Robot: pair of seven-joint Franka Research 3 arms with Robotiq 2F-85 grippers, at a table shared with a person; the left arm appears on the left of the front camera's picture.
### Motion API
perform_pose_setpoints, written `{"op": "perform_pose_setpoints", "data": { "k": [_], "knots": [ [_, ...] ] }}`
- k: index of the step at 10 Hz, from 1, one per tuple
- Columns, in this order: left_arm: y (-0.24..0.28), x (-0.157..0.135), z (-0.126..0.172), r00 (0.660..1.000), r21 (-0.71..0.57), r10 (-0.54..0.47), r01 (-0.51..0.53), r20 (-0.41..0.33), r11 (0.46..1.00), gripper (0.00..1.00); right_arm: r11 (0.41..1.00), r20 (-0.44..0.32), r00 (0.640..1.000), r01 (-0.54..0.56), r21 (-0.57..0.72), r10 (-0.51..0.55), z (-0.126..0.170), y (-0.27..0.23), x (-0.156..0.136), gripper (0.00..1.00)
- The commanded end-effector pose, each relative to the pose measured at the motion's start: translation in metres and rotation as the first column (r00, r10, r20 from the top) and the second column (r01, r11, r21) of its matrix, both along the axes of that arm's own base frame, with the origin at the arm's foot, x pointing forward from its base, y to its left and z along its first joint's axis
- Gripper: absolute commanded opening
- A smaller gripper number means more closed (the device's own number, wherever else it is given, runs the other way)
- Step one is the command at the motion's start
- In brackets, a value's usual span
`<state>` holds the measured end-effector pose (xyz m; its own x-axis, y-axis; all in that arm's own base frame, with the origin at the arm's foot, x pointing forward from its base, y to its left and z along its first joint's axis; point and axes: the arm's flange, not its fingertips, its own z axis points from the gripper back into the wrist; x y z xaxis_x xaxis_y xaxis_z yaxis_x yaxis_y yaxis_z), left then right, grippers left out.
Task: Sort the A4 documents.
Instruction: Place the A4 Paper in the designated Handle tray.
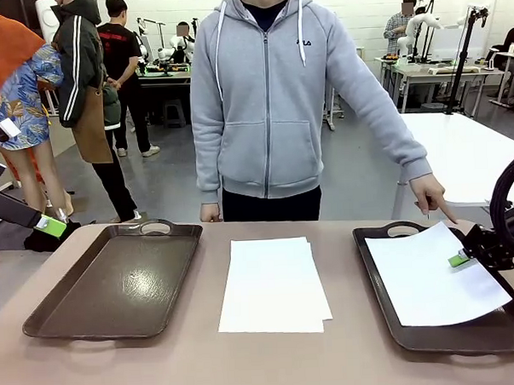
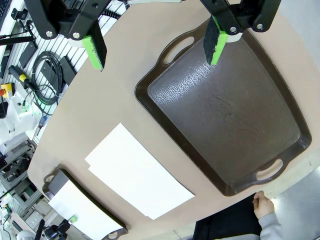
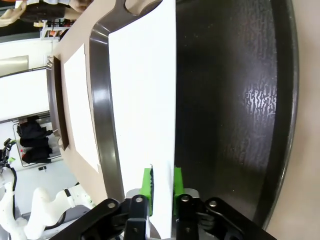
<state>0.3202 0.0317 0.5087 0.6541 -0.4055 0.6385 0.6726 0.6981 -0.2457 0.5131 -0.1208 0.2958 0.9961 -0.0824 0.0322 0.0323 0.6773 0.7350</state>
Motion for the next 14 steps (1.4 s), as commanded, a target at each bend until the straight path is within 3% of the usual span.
{"op": "perform_pose_setpoints", "data": {
  "k": [1, 8, 13, 14],
  "knots": [
    [0.002, 0.000, -0.001, 1.000, -0.014, -0.015, 0.016, 0.009, 1.000, 1.00, 0.999, -0.020, 1.000, 0.020, -0.036, -0.020, 0.002, 0.002, -0.010, 0.36],
    [0.002, 0.000, -0.001, 1.000, -0.014, -0.015, 0.016, 0.009, 1.000, 1.00, 0.991, 0.030, 0.997, 0.080, -0.112, -0.077, 0.023, -0.011, -0.025, 0.97],
    [0.002, 0.000, -0.001, 1.000, -0.014, -0.015, 0.016, 0.009, 1.000, 1.00, 0.996, 0.014, 0.998, 0.055, -0.063, -0.054, 0.026, 0.003, -0.022, 1.00],
    [0.002, 0.000, -0.001, 1.000, -0.014, -0.015, 0.016, 0.009, 1.000, 1.00, 0.994, 0.042, 0.997, 0.064, -0.083, -0.061, 0.024, -0.012, -0.022, 1.00]
  ]
}}
